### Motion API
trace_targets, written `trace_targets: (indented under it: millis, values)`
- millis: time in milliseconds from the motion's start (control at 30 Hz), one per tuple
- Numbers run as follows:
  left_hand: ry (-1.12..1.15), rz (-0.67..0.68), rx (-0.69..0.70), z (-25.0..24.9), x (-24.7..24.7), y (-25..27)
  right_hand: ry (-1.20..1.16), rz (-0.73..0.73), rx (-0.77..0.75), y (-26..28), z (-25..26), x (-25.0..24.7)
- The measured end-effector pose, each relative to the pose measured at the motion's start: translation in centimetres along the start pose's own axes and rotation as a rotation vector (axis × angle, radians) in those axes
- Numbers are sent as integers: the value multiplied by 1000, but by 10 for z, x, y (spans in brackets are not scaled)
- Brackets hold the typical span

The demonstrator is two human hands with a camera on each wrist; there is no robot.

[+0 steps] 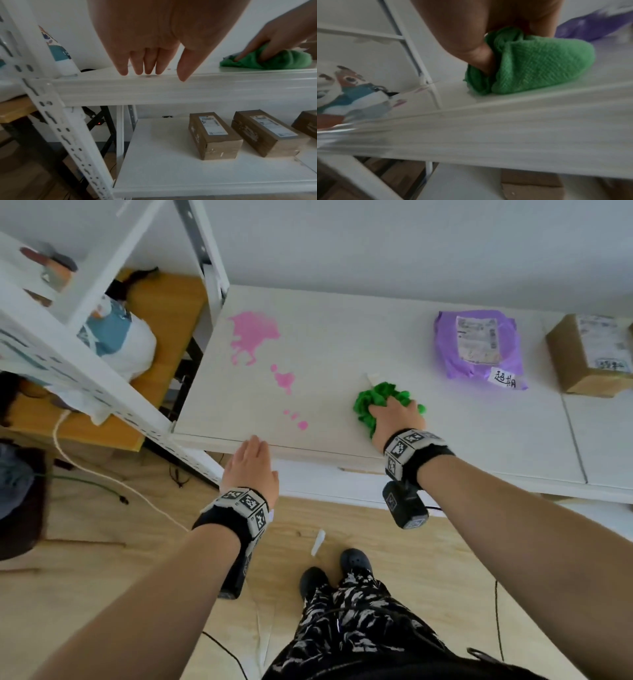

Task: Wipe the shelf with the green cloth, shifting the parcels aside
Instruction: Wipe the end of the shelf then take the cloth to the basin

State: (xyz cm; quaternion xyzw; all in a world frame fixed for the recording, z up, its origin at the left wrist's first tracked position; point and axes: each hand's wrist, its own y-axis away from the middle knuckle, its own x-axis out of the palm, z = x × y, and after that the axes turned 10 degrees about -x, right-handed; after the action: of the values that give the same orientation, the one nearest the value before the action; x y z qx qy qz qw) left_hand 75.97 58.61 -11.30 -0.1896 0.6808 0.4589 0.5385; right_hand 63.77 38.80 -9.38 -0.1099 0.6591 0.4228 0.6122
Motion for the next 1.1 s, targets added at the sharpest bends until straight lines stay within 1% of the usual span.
trace_targets:
  millis: [67, 167, 200, 267, 333, 367, 433, 467, 533, 633, 767, 833, 933, 1000, 1033, 1100]
  values:
    - [-21, 15, -21, 8, 1, 0, -4, 22, -91, -9, 29, 2]
    - [-40, 14, -61, 17, -4, -5, 71, 62, -315, -4, 61, 8]
    - [-38, 17, -75, 19, -6, -7, 90, 72, -390, 1, 62, 11]
    - [-25, 38, -86, 21, -11, -11, 81, 93, -472, 7, 50, 14]
    - [-6, 73, -79, 23, -15, -13, 92, 87, -470, 3, 30, 11]
    - [-1, 88, -75, 24, -17, -13, 101, 78, -432, -2, 21, 7]
    - [-12, 103, -65, 25, -19, -13, 99, 63, -308, -17, 13, -6]
    - [-25, 105, -58, 26, -19, -13, 103, 55, -259, -26, 14, -14]
    - [-52, 110, -48, 28, -22, -14, 126, 50, -219, -41, 30, -26]
    - [-86, 149, -44, 33, -28, -18, 157, 46, -262, -57, 73, -29]
    - [-132, 190, -17, 34, -37, -20, 165, 74, -450, -49, 127, -11]
    - [-130, 192, -1, 36, -39, -21, 163, 91, -532, -36, 133, 0]
    - [-118, 204, 13, 40, -42, -22, 139, 107, -609, -24, 115, 9]
    - [-127, 193, 28, 42, -41, -21, 142, 88, -596, -27, 98, 5]
    - [-133, 181, 38, 43, -41, -20, 141, 69, -550, -32, 90, 0]
    - [-126, 174, 49, 44, -40, -17, 147, 45, -405, -49, 77, -12]
